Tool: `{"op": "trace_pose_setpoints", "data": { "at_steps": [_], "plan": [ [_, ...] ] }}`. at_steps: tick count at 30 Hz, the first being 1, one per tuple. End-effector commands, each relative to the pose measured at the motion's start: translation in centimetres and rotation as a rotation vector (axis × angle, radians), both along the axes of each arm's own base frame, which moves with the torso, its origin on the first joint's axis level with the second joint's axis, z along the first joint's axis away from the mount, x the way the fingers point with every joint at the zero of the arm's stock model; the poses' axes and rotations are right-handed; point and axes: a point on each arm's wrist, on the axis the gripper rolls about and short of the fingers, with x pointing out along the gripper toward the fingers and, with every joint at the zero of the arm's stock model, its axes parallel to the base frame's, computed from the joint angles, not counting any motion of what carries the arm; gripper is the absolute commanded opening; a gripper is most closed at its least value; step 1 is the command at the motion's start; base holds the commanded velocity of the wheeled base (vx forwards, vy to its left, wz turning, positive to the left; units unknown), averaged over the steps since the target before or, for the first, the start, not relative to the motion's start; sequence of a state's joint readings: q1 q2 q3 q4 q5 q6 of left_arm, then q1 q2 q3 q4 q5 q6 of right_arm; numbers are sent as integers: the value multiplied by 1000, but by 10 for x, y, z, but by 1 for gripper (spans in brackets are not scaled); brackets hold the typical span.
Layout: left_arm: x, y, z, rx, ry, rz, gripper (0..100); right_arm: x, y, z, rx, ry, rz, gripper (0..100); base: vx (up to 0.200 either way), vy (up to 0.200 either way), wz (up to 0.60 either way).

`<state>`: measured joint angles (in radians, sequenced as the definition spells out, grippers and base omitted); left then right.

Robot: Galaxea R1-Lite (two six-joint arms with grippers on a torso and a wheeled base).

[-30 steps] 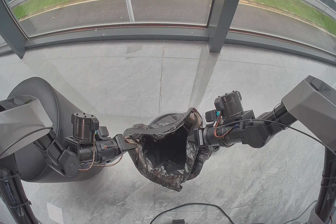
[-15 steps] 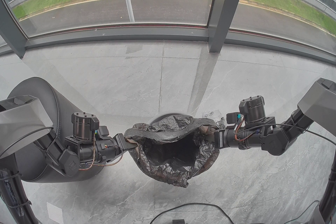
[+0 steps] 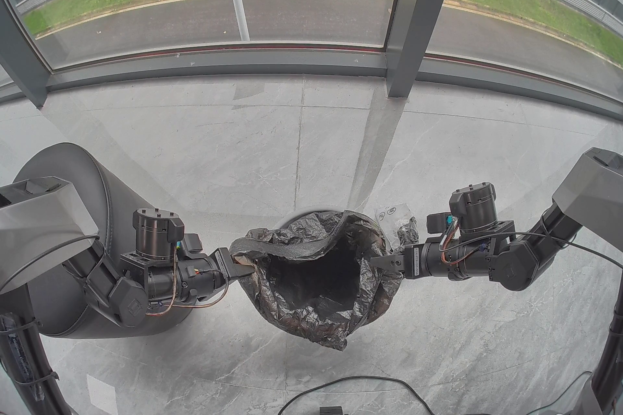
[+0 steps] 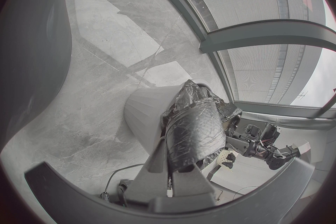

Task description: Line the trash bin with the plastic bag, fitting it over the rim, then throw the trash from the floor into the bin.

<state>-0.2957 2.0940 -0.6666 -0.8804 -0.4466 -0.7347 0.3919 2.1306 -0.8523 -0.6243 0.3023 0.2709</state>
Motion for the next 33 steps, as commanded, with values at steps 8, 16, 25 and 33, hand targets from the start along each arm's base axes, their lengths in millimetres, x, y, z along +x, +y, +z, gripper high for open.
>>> {"op": "trace_pose_setpoints", "data": {
  "at_steps": [8, 16, 25, 33],
  "plan": [
    [-1, -1, 2, -1, -4, -5, 0, -3, -6, 4, -3, -7, -10, 100, 0, 0, 0],
    [-2, -2, 1, -1, -2, -8, 0, 5, -13, 2, -3, -10, -35, 100, 0, 0, 0],
    [-2, -2, 1, 0, -1, -8, 0, 3, 5, 10, 12, -33, 11, 100, 0, 0, 0],
    [-2, -2, 1, 0, -1, -8, 0, 1, 27, 6, 12, -32, 63, 100, 0, 0, 0]
  ]
}}
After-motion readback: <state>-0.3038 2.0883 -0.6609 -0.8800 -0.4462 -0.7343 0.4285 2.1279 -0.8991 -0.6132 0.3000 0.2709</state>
